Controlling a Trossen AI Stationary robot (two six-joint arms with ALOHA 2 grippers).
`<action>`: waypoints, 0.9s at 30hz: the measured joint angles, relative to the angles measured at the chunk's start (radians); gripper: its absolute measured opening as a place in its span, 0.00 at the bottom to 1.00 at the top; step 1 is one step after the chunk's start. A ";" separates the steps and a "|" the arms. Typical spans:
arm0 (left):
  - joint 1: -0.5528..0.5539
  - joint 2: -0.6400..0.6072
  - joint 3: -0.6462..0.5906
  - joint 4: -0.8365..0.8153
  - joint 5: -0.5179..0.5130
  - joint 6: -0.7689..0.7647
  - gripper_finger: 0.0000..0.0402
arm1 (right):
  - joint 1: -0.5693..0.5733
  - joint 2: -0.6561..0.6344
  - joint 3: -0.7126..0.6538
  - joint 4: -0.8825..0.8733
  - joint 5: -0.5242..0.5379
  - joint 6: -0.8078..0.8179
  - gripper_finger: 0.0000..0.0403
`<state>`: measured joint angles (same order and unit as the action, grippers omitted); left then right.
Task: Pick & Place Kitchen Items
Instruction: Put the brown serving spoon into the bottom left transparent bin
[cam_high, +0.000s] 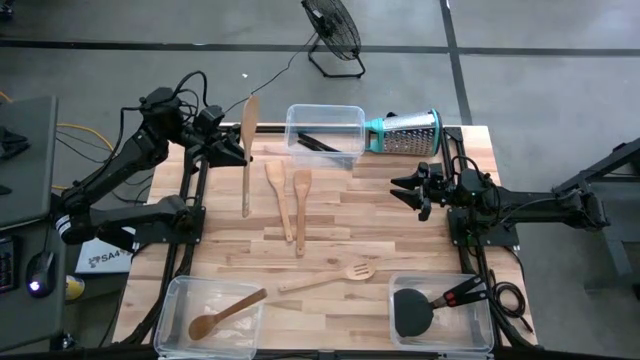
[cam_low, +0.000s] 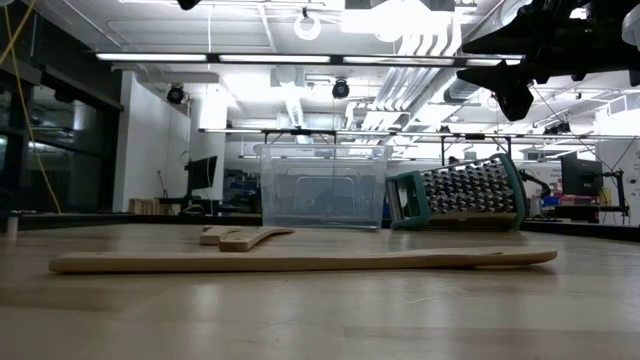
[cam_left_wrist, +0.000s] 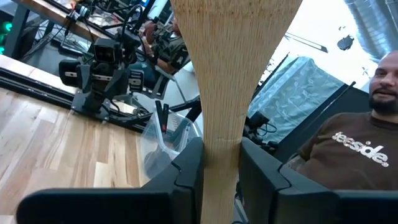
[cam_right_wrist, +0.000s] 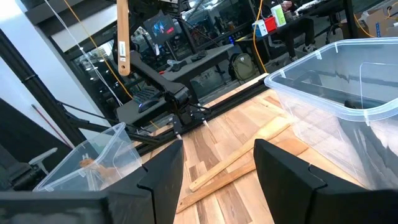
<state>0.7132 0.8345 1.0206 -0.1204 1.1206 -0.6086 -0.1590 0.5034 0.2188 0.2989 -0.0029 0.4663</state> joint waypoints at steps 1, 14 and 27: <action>0.000 0.000 0.000 0.000 0.000 0.000 0.17 | 0.000 0.000 0.000 0.000 0.000 0.000 0.47; 0.000 -0.010 -0.001 -0.016 0.026 -0.039 0.17 | 0.000 0.000 0.000 0.000 0.000 0.000 0.47; -0.001 -0.112 -0.002 -0.173 -0.058 -0.048 0.17 | 0.000 0.000 0.000 0.000 0.000 0.000 0.47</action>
<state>0.7125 0.7228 1.0191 -0.2929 1.0631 -0.6565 -0.1589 0.5031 0.2188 0.2989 -0.0029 0.4661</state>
